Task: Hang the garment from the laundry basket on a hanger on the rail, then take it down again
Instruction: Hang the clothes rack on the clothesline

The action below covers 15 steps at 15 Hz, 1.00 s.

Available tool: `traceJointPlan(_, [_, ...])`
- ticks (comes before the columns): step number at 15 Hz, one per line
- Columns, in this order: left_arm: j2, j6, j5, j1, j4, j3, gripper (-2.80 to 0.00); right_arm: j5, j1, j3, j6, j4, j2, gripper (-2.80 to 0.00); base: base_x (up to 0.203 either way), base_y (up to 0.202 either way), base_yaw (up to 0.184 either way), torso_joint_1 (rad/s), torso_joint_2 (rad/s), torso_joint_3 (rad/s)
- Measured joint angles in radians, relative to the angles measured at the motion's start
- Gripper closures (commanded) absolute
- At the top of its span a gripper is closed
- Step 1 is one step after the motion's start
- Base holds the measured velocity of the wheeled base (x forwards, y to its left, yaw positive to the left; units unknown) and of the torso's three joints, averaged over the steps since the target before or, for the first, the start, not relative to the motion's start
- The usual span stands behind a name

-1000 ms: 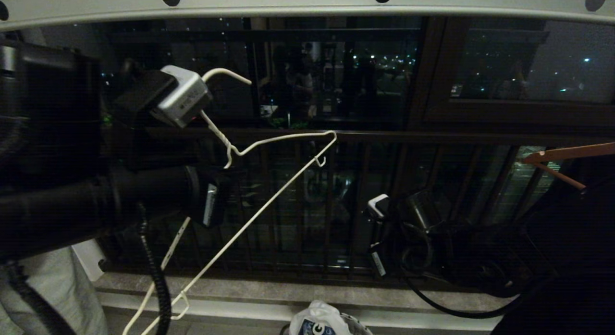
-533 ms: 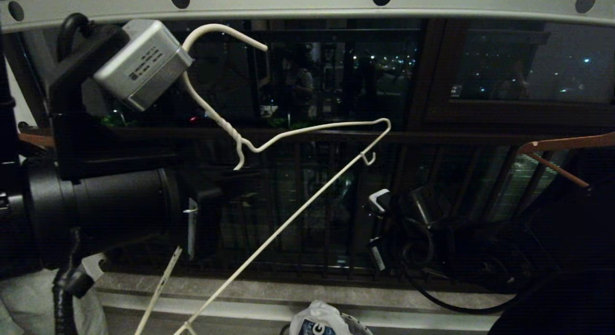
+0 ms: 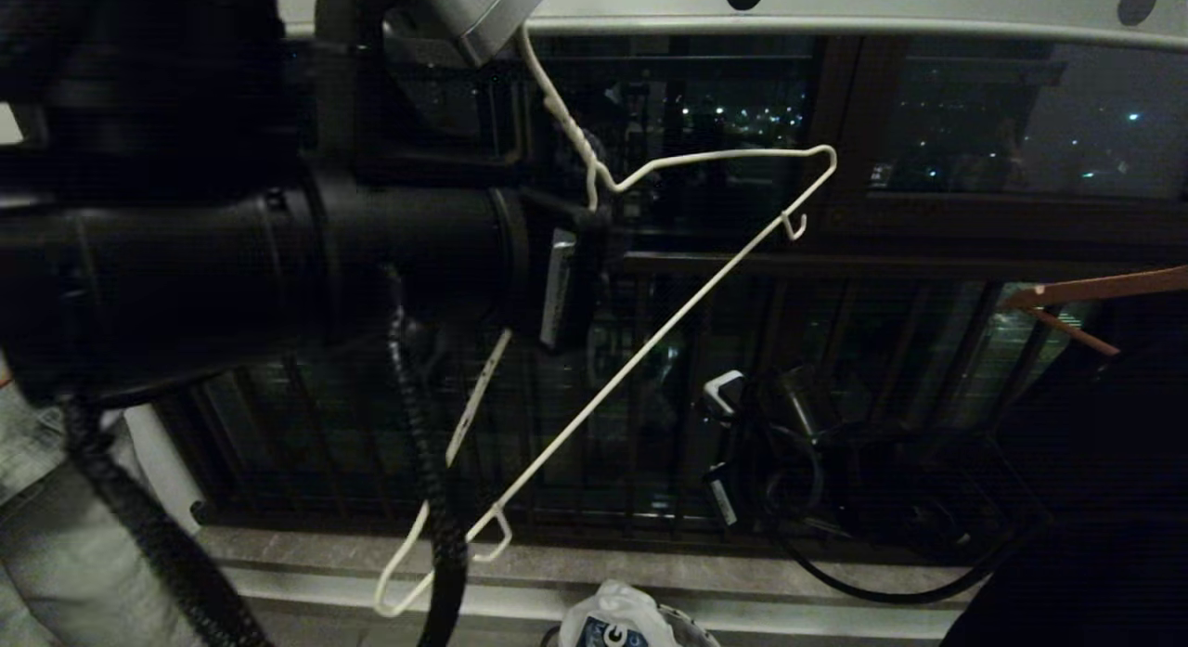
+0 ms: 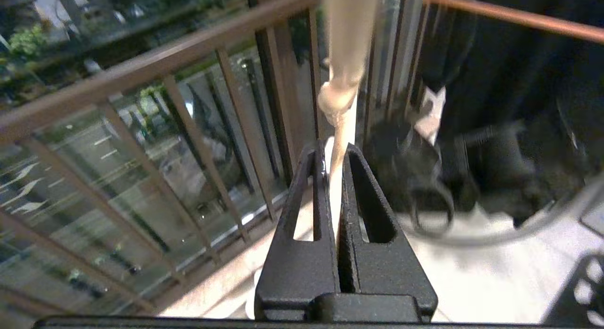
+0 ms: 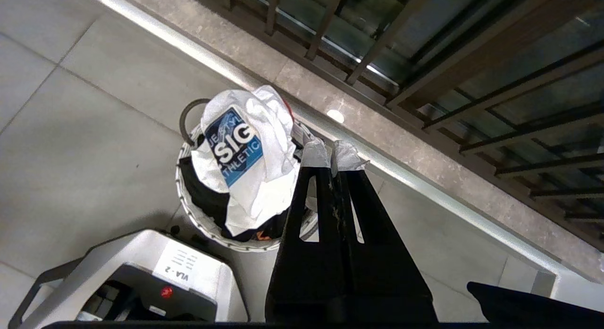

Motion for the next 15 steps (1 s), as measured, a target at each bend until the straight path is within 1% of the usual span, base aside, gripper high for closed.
traceJointPlan(3, [0.072,0.004,0.002,-0.011,0.007,-0.092,0.00,0.000,-0.001,-0.002,0.000,-0.001,0.004,0.00,0.000,0.000,0.000,0.000,0.00,0.000])
traceJointPlan(5, [0.106,0.025,0.012,-0.020,0.008,-0.128,0.00,0.000,-0.001,-0.003,0.000,-0.001,0.006,0.00,0.000,0.000,0.000,0.000,0.00,0.000])
traceJointPlan(8, [0.122,0.038,0.017,-0.028,0.008,-0.148,0.00,0.000,0.000,-0.006,0.000,-0.001,0.011,0.00,0.000,0.000,0.000,0.000,0.00,0.000])
traceJointPlan(10, [0.132,0.064,0.017,-0.033,0.009,-0.152,0.00,0.000,0.000,-0.008,0.000,0.000,0.014,0.00,0.000,0.000,0.000,0.000,0.00,0.000])
traceJointPlan(13, [0.156,0.069,0.034,-0.035,0.009,-0.179,0.00,0.000,0.000,-0.008,0.001,-0.001,0.016,0.00,0.000,0.000,0.000,0.000,0.00,0.000])
traceJointPlan(15, [0.177,0.072,0.038,-0.035,0.030,-0.207,0.00,0.000,0.000,-0.008,0.001,-0.001,0.016,0.00,0.000,0.000,0.000,0.000,0.00,0.000])
